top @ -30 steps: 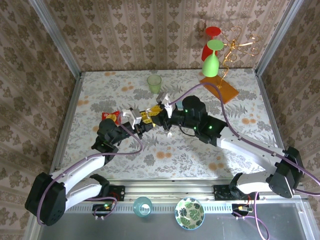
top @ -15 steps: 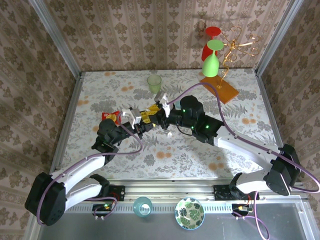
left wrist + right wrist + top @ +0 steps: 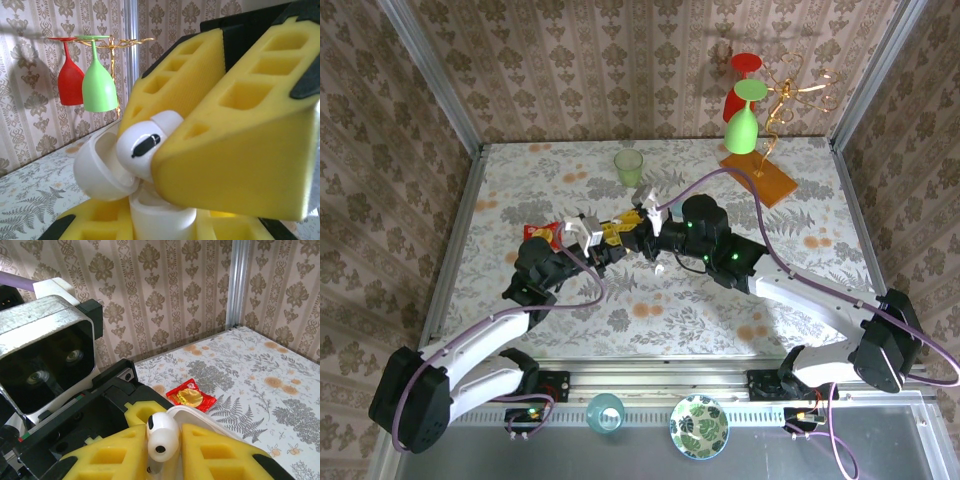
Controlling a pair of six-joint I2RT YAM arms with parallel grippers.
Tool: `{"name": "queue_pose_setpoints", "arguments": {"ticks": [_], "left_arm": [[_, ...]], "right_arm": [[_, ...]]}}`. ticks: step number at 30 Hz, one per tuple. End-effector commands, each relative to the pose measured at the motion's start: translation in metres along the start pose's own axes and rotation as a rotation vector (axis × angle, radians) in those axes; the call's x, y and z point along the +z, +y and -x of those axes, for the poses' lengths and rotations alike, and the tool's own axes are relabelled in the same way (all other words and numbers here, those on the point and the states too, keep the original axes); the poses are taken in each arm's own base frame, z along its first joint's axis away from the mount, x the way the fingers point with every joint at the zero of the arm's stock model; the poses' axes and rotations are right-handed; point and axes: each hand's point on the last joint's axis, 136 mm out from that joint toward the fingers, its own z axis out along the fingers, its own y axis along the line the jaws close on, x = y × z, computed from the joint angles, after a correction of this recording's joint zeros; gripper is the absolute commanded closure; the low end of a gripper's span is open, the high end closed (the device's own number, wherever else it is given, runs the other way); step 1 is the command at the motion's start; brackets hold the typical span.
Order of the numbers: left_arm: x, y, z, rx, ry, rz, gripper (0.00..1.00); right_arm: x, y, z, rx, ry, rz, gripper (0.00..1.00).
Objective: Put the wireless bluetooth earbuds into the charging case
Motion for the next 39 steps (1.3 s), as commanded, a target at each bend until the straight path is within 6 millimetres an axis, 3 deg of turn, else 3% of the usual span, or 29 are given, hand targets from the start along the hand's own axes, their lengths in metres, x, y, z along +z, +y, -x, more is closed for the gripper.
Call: {"name": "queue_pose_setpoints", "arguments": {"ticks": [1, 17, 31, 39], "left_arm": [[-0.001, 0.005, 0.041, 0.034, -0.102, 0.036, 1.0], [-0.004, 0.005, 0.041, 0.042, -0.104, 0.034, 1.0], [-0.003, 0.008, 0.033, 0.039, -0.086, 0.048, 1.0], [-0.005, 0.012, 0.02, 0.067, -0.045, 0.057, 1.0]], "right_arm": [[-0.004, -0.001, 0.001, 0.03, -0.018, -0.012, 0.78], [-0.004, -0.006, 0.009, 0.057, -0.039, -0.025, 0.66], [-0.021, 0.005, 0.034, 0.054, -0.089, 0.012, 0.5], [-0.032, -0.007, 0.041, 0.081, -0.026, -0.082, 0.41]]}}
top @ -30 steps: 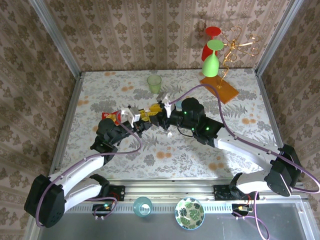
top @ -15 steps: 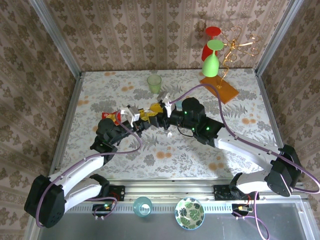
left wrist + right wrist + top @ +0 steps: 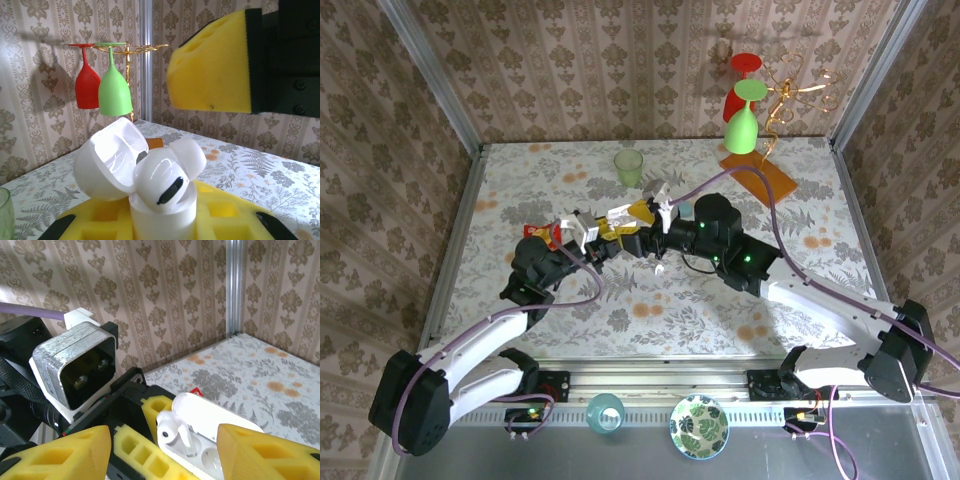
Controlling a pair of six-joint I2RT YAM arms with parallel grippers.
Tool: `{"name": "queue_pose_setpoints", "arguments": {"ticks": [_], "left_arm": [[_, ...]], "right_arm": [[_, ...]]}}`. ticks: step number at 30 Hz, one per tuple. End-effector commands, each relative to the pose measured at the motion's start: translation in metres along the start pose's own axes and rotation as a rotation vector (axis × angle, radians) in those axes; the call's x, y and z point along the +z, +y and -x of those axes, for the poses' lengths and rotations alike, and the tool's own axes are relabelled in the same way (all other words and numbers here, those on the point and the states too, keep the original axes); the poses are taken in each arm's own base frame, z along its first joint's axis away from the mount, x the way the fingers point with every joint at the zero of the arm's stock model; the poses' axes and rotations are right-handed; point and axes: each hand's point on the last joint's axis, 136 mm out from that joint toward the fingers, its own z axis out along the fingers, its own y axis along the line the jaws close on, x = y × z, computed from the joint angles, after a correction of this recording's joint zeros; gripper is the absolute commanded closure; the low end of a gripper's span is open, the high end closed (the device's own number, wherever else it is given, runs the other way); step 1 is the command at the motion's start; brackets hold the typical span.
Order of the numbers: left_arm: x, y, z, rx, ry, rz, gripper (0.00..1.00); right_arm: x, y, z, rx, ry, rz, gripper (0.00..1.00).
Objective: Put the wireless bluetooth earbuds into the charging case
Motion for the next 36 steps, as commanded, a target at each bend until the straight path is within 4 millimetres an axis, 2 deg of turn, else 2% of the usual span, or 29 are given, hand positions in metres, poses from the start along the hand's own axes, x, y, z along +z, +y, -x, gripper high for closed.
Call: {"name": "queue_pose_setpoints", "arguments": {"ticks": [1, 8, 12, 18, 22, 36], "left_arm": [[-0.001, 0.002, 0.011, 0.06, -0.024, 0.005, 1.0], [-0.003, 0.005, 0.0, 0.098, 0.017, 0.009, 1.0], [-0.002, 0.005, -0.007, 0.107, 0.051, -0.002, 1.0], [0.0, 0.005, -0.017, 0.09, 0.092, -0.015, 1.0], [0.001, 0.002, -0.023, 0.077, 0.118, -0.036, 1.0], [-0.001, -0.004, -0.024, 0.072, 0.12, -0.066, 1.0]], "right_arm": [[-0.01, -0.01, 0.016, 0.014, 0.038, -0.078, 0.41], [-0.008, -0.012, -0.005, -0.007, 0.225, -0.104, 0.42], [-0.004, -0.012, -0.012, -0.016, 0.293, -0.101, 0.5], [0.008, 0.0, -0.021, -0.074, 0.335, -0.045, 0.55], [0.019, -0.004, -0.034, -0.082, 0.393, -0.057, 0.57], [0.036, -0.01, -0.05, -0.057, 0.453, -0.07, 0.65]]}}
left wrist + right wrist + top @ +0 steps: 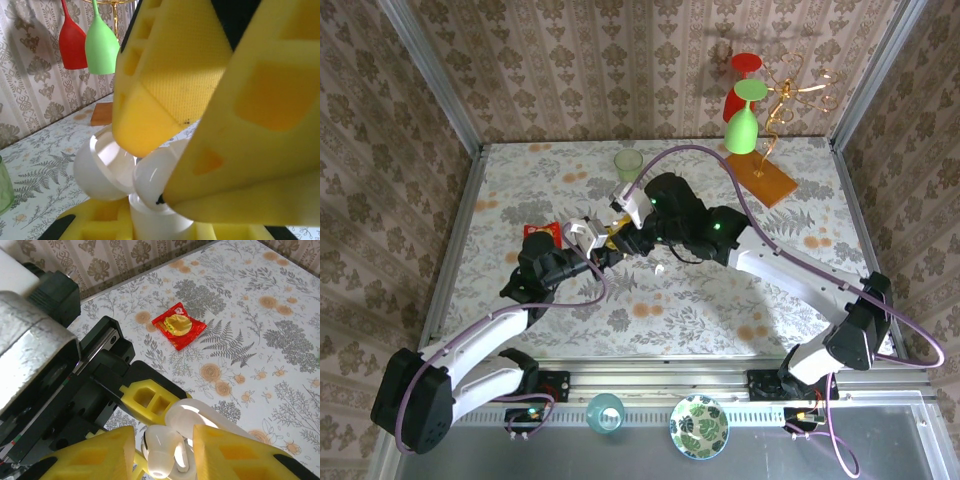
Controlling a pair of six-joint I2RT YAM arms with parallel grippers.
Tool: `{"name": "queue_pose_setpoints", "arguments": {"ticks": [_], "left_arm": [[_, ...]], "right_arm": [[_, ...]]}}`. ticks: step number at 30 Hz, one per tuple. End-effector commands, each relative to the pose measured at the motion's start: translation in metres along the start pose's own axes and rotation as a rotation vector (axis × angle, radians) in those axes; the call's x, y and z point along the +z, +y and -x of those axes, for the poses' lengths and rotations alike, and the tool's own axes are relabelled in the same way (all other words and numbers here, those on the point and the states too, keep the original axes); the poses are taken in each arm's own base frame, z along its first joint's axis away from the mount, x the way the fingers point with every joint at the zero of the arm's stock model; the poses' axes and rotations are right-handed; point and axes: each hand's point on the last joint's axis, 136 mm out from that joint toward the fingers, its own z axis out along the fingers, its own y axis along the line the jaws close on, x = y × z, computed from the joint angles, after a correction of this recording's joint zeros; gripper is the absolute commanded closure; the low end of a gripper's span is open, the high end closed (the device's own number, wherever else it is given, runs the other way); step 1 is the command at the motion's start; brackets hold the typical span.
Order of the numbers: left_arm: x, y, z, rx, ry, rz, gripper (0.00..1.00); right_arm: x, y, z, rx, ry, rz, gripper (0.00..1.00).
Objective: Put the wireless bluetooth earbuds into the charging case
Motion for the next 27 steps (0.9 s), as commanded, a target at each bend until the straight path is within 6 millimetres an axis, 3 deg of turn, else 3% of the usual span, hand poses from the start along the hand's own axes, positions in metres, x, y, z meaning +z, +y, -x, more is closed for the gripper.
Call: {"name": "queue_pose_setpoints", "arguments": {"ticks": [1, 16, 27], "left_arm": [[0.0, -0.002, 0.018, 0.048, -0.042, -0.021, 1.0], [0.0, -0.002, 0.022, 0.055, -0.051, -0.023, 1.0], [0.0, -0.001, 0.024, 0.047, -0.068, -0.017, 1.0]], "right_arm": [[0.001, 0.0, 0.004, -0.001, 0.004, -0.005, 0.65], [0.007, -0.004, -0.002, 0.01, 0.01, -0.016, 0.83], [-0.01, -0.012, 0.015, 0.12, -0.125, 0.04, 0.84]]}}
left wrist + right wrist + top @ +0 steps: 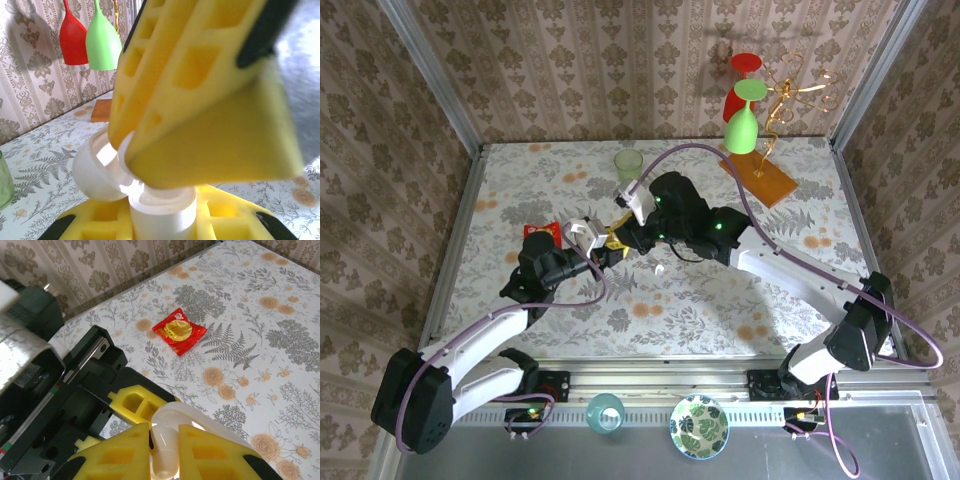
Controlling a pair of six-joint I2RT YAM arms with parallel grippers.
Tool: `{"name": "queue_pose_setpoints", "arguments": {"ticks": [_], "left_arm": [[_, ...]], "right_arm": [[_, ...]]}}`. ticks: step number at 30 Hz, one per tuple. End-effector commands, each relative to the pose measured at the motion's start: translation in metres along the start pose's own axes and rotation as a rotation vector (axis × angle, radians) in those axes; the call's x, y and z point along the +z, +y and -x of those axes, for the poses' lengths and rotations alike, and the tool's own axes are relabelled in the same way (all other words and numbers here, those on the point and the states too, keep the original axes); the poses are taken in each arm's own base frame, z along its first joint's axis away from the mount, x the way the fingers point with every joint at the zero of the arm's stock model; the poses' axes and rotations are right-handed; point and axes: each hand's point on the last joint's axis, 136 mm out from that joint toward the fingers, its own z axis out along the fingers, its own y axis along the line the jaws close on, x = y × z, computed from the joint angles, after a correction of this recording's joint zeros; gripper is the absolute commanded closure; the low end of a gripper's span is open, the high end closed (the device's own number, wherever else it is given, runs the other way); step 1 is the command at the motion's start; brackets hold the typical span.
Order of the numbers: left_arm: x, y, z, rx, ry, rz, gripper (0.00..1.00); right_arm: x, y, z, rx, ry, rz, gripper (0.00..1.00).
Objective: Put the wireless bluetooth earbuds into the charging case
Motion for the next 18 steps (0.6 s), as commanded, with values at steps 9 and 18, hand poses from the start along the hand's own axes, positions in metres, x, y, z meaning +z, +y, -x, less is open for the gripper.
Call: {"name": "queue_pose_setpoints", "arguments": {"ticks": [9, 18], "left_arm": [[0.0, -0.002, 0.031, 0.04, -0.096, -0.023, 1.0], [0.005, 0.006, 0.035, -0.032, -0.118, 0.001, 1.0]], "right_arm": [[-0.009, 0.001, 0.018, 0.075, -0.108, 0.064, 0.84], [-0.016, 0.005, 0.031, 0.043, -0.25, 0.087, 0.86]]}}
